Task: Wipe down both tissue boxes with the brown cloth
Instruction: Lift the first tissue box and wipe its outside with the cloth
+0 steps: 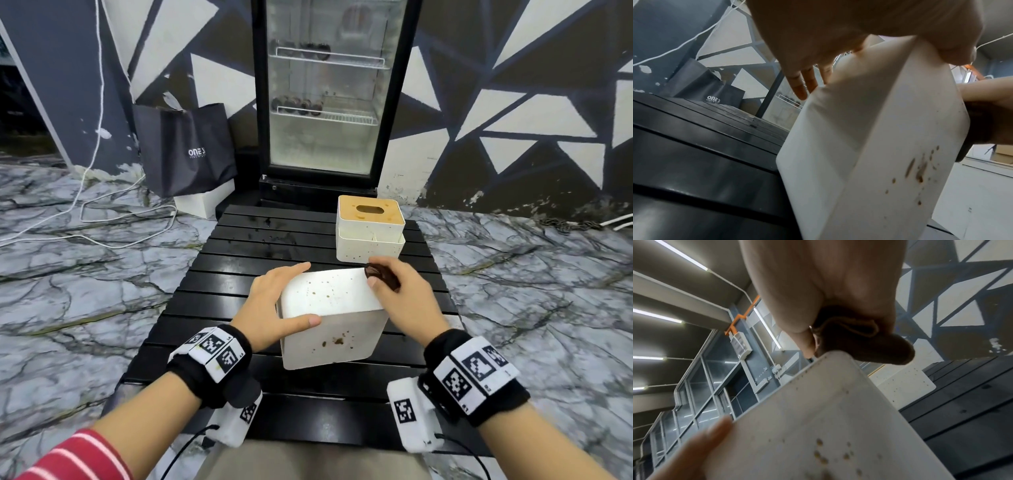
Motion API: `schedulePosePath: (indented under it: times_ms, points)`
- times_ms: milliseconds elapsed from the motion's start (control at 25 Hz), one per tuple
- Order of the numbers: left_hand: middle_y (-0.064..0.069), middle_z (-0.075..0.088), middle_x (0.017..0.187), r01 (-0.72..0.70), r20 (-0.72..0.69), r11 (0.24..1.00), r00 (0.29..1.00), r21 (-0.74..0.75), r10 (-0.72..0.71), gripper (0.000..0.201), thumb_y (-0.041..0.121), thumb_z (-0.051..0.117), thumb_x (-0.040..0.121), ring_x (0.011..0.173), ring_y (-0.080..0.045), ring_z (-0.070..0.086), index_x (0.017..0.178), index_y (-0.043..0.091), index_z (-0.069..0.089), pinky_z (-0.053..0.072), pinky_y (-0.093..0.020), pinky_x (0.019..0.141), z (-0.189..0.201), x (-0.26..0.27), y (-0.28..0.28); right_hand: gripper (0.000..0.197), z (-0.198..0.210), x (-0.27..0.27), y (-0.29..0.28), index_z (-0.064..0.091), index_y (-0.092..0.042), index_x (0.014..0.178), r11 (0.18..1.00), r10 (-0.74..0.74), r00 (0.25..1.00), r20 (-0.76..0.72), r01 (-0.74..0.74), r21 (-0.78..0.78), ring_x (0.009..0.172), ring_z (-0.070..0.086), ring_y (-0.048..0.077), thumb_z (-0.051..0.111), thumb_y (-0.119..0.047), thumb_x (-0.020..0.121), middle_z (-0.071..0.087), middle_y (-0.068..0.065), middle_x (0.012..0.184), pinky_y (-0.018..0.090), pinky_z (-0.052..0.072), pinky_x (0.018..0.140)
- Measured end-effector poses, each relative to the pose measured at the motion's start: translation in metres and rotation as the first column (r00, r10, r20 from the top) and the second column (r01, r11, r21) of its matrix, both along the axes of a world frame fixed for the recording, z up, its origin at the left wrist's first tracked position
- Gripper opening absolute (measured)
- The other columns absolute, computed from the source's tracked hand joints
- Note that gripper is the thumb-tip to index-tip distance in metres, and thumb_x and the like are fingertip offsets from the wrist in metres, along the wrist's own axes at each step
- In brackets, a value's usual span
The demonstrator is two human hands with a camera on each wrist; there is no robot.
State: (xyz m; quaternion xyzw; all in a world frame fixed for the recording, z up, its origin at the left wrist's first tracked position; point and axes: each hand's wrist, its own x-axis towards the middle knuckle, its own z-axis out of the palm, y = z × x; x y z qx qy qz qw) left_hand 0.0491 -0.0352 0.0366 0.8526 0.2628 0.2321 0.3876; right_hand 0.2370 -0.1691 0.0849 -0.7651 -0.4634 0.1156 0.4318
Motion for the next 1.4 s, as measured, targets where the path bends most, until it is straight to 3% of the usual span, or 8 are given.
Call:
schedulePosePath:
  times_ms: [160,440,600,840,1040,1160,1280,1400]
  points:
    - [0.031,0.035,0.122,0.008,0.026,0.999,1.000,-0.040,-0.007,0.071,0.066,0.062,0.049,0.126,-0.011,0.028,0.114,0.056,0.034,0.026,-0.031,0.106,0.000,0.006,-0.001,0.034,-0.007,0.001,0.006,0.054,-0.021,0.123,1.000,0.024,1.000,0.005,-0.024,0.017,0.115,0.046,0.011,0.051,-0.013,0.090,0.051,-0.001,0.124,0.016,0.030,0.095]
    - [0.012,0.042,0.127,-0.034,0.076,0.995,0.996,-0.090,0.041,0.065,0.062,0.064,0.050,0.122,-0.012,0.037,0.109,0.053,0.038,0.034,-0.031,0.102,-0.009,0.012,-0.003,0.030,-0.019,-0.004,0.000,0.059,-0.022,0.117,0.995,0.025,0.998,0.055,-0.030,0.097,0.108,0.047,0.007,0.050,-0.011,0.090,0.051,-0.007,0.114,-0.001,0.030,0.086]
    - [0.013,0.040,0.127,-0.012,0.067,0.992,0.998,-0.122,0.020,0.066,0.061,0.066,0.050,0.123,-0.012,0.037,0.110,0.054,0.038,0.035,-0.034,0.104,-0.007,0.011,0.000,0.027,-0.019,-0.006,0.001,0.061,-0.023,0.113,0.996,0.040,0.997,0.064,-0.045,0.076,0.112,0.047,0.016,0.050,-0.013,0.090,0.050,-0.007,0.113,0.022,0.035,0.098]
    - [0.015,0.039,0.125,-0.019,0.049,0.992,0.998,-0.126,0.025,0.066,0.063,0.064,0.049,0.121,-0.009,0.034,0.109,0.054,0.037,0.031,-0.026,0.097,-0.004,0.011,-0.003,0.032,-0.017,-0.003,0.013,0.056,-0.024,0.120,0.997,0.071,0.988,0.135,-0.073,0.009,0.114,0.044,0.021,0.047,-0.014,0.091,0.050,-0.004,0.118,0.030,0.035,0.100]
    - [0.021,0.039,0.122,-0.014,0.063,0.989,0.998,-0.145,0.023,0.066,0.062,0.064,0.049,0.121,-0.011,0.034,0.109,0.054,0.037,0.031,-0.025,0.096,-0.002,0.010,-0.005,0.031,-0.023,-0.011,-0.014,0.058,-0.030,0.117,0.992,0.106,0.971,0.213,-0.118,0.043,0.111,0.036,0.011,0.050,-0.014,0.091,0.047,-0.017,0.114,0.002,0.021,0.089]
    - [0.023,0.038,0.120,-0.008,0.060,0.988,0.998,-0.152,0.017,0.067,0.062,0.064,0.049,0.121,-0.012,0.034,0.110,0.053,0.038,0.031,-0.023,0.094,-0.001,0.010,-0.005,0.031,-0.014,-0.004,0.002,0.057,-0.026,0.118,0.993,0.116,0.972,0.204,-0.114,-0.025,0.115,0.038,0.017,0.048,-0.015,0.092,0.051,-0.011,0.116,0.012,0.024,0.093]
    - [0.019,0.040,0.120,-0.019,0.062,0.989,0.998,-0.143,0.028,0.066,0.062,0.064,0.049,0.121,-0.012,0.035,0.109,0.053,0.038,0.031,-0.025,0.095,-0.001,0.010,-0.006,0.033,-0.008,-0.012,0.021,0.053,-0.023,0.125,0.991,0.087,0.934,0.348,-0.045,-0.127,0.118,0.035,0.022,0.043,-0.017,0.094,0.051,-0.002,0.125,0.021,0.025,0.096]
    - [0.014,0.040,0.122,-0.030,0.069,0.990,0.997,-0.139,0.040,0.066,0.063,0.064,0.049,0.120,-0.012,0.035,0.109,0.053,0.038,0.032,-0.026,0.096,-0.003,0.010,-0.007,0.037,-0.015,-0.026,0.013,0.053,-0.021,0.125,0.988,0.123,0.850,0.513,-0.059,-0.139,0.118,0.039,0.023,0.033,-0.024,0.093,0.053,0.000,0.124,0.036,0.038,0.098]
